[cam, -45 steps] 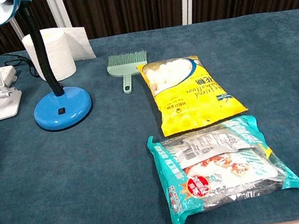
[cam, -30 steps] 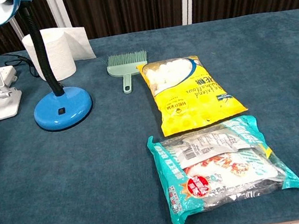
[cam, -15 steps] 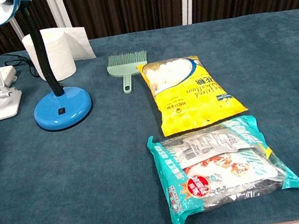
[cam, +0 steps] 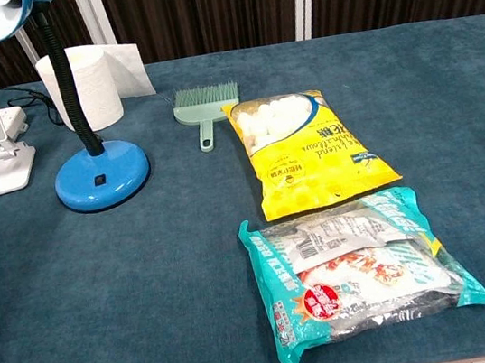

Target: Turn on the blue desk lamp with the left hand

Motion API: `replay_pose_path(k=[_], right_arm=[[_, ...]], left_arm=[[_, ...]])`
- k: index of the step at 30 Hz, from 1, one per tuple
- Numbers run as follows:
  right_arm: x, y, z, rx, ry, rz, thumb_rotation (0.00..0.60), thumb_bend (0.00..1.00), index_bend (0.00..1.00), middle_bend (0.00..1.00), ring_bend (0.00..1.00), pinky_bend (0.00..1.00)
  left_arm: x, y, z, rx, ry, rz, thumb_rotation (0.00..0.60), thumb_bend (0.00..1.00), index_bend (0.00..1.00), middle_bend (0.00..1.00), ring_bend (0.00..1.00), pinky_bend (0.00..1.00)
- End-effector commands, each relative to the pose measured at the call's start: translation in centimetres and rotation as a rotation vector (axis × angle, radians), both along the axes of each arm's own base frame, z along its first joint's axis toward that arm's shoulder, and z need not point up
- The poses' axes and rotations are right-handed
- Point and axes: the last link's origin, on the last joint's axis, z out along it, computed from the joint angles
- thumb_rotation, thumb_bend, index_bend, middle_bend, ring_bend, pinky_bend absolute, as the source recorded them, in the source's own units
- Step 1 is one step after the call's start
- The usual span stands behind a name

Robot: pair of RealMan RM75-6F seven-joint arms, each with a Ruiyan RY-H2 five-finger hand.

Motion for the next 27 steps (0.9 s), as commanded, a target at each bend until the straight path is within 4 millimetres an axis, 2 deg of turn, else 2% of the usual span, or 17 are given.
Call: replay_pose_path(k=[1, 4, 8, 15, 27], right_arm=[[0.0, 0.0, 0.0, -0.003, 0.000, -0.003, 0.600, 0.25, 0.06, 0.02, 0.06, 0.03], [0.0, 0.0, 0.1, -0.007, 0.001, -0.003, 0.600, 0.25, 0.06, 0.02, 0.06, 0.03], [0.0, 0.0, 0.1, -0.006, 0.002, -0.006, 0.600, 0.25, 0.06, 0.02, 0.06, 0.03], [0.0, 0.0, -0.1, -0.002, 0.005, -0.009, 0.600, 0.25, 0.06, 0.02, 0.06, 0.03], [-0.2, -0.1, 0.0, -0.011, 0.007, -0.020, 0.600, 0.25, 0.06, 0.02, 0.06, 0.03]], left_arm=[[1.1, 1.4, -1.4, -0.078, 0.013, -0.007, 0.600, 0.50, 0.14, 0.64, 0.61, 0.69], [1.8, 2.7, -3.4, -0.170, 0.036, 0.000, 0.600, 0.56, 0.14, 0.71, 0.68, 0.74], [2.4, 4.0, -4.6, -0.215, 0.042, 0.030, 0.600, 0.63, 0.15, 0.78, 0.74, 0.82], [4.0, 5.6, -6.8, -0.242, 0.049, 0.050, 0.600, 0.80, 0.17, 0.85, 0.82, 0.89], [5.0, 7.1, -10.1, -0.343, 0.066, 0.091, 0.600, 0.81, 0.20, 0.86, 0.82, 0.89]])
